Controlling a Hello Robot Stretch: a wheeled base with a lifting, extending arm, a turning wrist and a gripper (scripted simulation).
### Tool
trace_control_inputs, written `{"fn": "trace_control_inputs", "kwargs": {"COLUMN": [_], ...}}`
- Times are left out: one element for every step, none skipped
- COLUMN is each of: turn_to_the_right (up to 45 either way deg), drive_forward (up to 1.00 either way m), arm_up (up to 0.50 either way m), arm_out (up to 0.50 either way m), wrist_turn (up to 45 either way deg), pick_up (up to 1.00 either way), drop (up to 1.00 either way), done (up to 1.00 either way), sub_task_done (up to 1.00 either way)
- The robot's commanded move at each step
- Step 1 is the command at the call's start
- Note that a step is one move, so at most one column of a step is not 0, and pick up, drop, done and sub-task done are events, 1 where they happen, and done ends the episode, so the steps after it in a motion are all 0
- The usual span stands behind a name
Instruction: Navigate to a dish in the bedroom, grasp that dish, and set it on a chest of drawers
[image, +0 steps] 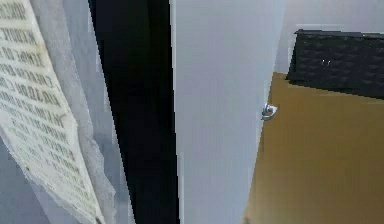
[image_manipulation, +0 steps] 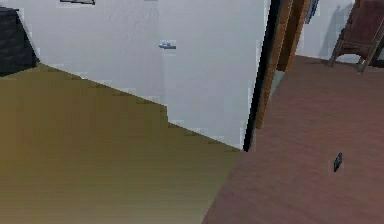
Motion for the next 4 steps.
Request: {"fn": "trace_control_inputs", "kwargs": {"turn_to_the_right": [45.0, 45.0, 30.0, 0.0], "drive_forward": [0.0, 0.0, 0.0, 0.4], "arm_up": [0.0, 0.0, 0.0, 0.0], "arm_out": [0.0, 0.0, 0.0, 0.0], "wrist_turn": [0.0, 0.0, 0.0, 0.0], "pick_up": [0.0, 0.0, 0.0, 0.0], "drop": [0.0, 0.0, 0.0, 0.0], "done": [0.0, 0.0, 0.0, 0.0], "sub_task_done": [0.0, 0.0, 0.0, 0.0]}}
